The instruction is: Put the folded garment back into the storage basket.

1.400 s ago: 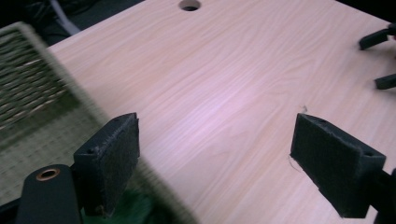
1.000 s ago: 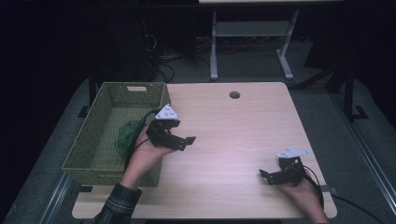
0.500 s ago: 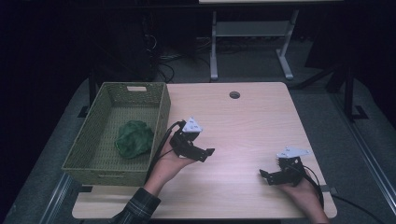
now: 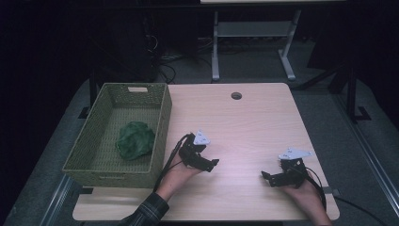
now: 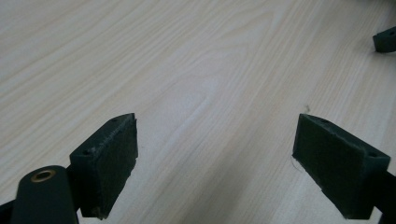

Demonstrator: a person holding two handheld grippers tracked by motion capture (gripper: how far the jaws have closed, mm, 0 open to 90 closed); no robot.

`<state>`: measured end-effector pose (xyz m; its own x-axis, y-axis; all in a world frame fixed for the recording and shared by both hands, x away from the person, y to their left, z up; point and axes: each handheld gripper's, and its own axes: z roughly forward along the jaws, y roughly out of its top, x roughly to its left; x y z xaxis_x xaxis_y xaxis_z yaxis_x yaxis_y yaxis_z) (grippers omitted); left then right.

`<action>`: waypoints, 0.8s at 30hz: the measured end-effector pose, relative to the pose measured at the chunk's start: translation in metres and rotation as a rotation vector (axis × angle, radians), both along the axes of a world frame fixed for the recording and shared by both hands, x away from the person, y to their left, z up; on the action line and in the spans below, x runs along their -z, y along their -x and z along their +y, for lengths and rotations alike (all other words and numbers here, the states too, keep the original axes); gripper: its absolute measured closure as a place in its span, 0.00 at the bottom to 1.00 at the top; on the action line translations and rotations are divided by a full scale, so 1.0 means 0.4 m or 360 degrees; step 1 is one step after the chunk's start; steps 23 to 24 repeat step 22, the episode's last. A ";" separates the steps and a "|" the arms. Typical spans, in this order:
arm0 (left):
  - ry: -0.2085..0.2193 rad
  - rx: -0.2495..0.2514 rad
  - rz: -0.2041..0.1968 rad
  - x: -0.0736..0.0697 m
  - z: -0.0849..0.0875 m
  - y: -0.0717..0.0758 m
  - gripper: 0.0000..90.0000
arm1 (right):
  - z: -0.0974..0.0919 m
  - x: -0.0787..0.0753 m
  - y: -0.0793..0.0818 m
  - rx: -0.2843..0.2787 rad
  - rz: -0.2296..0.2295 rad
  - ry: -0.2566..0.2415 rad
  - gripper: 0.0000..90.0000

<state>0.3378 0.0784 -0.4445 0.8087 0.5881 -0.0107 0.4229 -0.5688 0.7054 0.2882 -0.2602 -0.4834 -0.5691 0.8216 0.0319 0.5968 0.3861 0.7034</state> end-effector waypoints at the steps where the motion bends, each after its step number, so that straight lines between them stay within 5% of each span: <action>1: -0.0003 -0.0004 -0.0004 0.007 0.000 0.000 0.15 | 0.000 0.000 0.000 -0.0001 -0.0001 0.0000 0.02; 12: -0.0099 -0.0014 0.0019 0.066 0.002 -0.004 0.15 | 0.000 0.000 0.000 0.0000 0.0001 -0.0001 0.02; 24: -0.0047 -0.0017 0.0002 0.076 0.010 0.002 0.14 | 0.000 0.000 0.000 -0.0006 0.0001 -0.0001 0.02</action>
